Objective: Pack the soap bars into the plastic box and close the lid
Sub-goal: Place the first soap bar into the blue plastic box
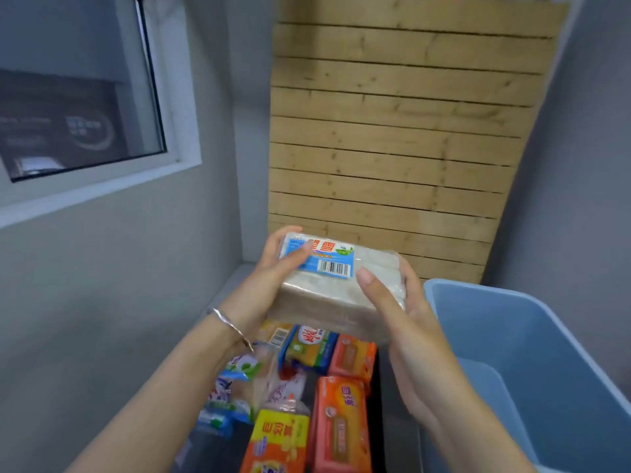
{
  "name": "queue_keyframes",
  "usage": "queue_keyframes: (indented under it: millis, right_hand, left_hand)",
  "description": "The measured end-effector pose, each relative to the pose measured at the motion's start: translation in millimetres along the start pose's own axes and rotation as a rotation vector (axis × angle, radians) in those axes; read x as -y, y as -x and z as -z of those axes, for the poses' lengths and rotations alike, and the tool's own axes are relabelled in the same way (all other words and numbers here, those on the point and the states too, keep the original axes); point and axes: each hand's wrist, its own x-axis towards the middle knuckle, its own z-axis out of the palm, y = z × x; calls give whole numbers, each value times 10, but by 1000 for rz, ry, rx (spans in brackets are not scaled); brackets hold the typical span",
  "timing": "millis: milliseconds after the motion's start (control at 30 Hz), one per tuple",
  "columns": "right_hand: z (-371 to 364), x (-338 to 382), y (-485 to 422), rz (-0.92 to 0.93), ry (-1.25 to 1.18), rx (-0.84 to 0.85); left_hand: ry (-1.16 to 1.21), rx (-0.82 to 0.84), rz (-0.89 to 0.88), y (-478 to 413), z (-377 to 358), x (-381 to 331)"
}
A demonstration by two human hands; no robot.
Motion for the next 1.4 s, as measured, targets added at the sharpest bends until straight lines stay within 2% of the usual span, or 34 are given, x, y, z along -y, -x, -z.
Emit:
queue_keyframes:
  millis: [67,167,233,367,433,600,800,867,933,1000,1033,1100,1167,1200,1400]
  right_hand:
    - [182,222,95,2,42,1]
    - [572,517,214,-5,250,60]
    - [845,702,272,12,475,105]
    - [1311,963,215,157,1119,101]
    - [1479,1005,122,208,1280,157]
    - [1768,923,-55,132,1192,229]
    - [1984,654,-300,153,1270,252]
    - [2041,573,-366,160,1228,242]
    - [2101,496,-423,104,1125,234]
    - [2149,411,-476,29,1092,259]
    - [2167,363,-502,4,1136,281]
    - [2188,257,-564,-42,1255,335]
    - [2185,120,-637,-89,1367,385]
    - [2184,43,-692,-112,1422,410]
    - [2189,-370,-1028,-308,1693,551]
  left_hand:
    - [133,16,61,36,-223,-95]
    - [181,73,85,98,-584,-159]
    - [180,67,68,93,-854,-157]
    - [187,79,90,27,-1415,-33]
    - [200,92,115,-30,-1636,86]
    - [214,130,131,-226,-1926,360]
    - [152,164,103,-442,-2002,642]
    - [6,171,10,-469,-1980,713]
    - [-276,156,-191,-495,-1907,724]
    - [-458,84,-293,-601,-1809,805]
    - [-440,52,-234,-665,-1765,879]
    - [-224,47,73,-747,-1718,1018]
    - [-24,142,323,-735,-1712,1147]
    - [9,177,391,-720,-1704,1215]
    - [41,218,400,-795,-1660,1367]
